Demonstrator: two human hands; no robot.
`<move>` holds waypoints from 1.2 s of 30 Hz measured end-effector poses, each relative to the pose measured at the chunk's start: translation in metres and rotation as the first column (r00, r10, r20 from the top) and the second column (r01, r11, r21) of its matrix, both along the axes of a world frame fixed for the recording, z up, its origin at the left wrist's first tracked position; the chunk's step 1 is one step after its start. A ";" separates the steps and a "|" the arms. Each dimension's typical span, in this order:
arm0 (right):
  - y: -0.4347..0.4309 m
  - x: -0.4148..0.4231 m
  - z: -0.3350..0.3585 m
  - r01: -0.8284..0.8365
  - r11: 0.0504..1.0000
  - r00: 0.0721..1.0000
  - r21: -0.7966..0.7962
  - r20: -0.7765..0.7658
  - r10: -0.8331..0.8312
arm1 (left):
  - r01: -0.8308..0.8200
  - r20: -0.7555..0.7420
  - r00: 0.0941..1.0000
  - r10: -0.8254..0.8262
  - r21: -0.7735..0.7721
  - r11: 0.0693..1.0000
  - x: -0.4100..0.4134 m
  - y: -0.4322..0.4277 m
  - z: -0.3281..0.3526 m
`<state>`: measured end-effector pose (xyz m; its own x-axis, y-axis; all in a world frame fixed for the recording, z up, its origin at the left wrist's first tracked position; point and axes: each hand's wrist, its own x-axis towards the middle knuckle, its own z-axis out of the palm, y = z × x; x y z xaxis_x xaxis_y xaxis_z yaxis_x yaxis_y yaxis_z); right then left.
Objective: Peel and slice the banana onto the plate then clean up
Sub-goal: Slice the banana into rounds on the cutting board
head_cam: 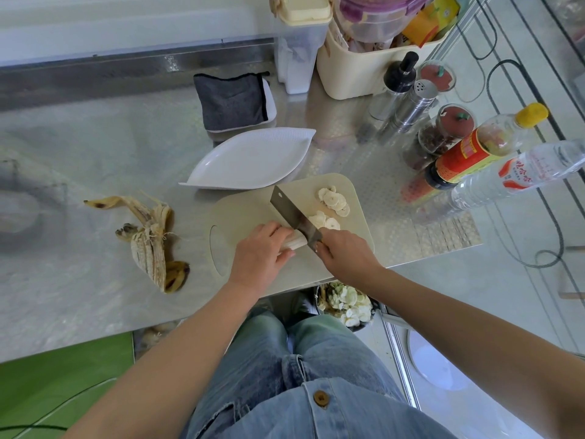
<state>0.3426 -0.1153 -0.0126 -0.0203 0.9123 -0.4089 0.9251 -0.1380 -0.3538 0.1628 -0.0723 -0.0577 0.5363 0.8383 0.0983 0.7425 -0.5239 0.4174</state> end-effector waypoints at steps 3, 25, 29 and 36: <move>-0.003 0.004 0.012 0.003 0.999 1.000 0.034 -0.010 -0.002 | 0.001 -0.011 1.000 -0.001 0.013 1.000 -0.008 0.000 0.001; -0.002 -0.007 -0.005 0.017 0.999 1.000 -0.028 0.026 -0.016 | -0.024 -0.027 0.999 0.024 -0.009 1.000 -0.008 0.000 0.001; -0.002 -0.002 0.003 0.031 0.999 1.000 0.016 0.000 -0.031 | -0.022 -0.029 0.999 0.022 0.001 1.000 -0.008 0.000 0.002; -0.006 0.005 0.020 -0.020 0.998 1.000 0.052 0.010 0.020 | -0.011 -0.040 0.999 0.012 0.010 1.000 -0.008 0.000 0.004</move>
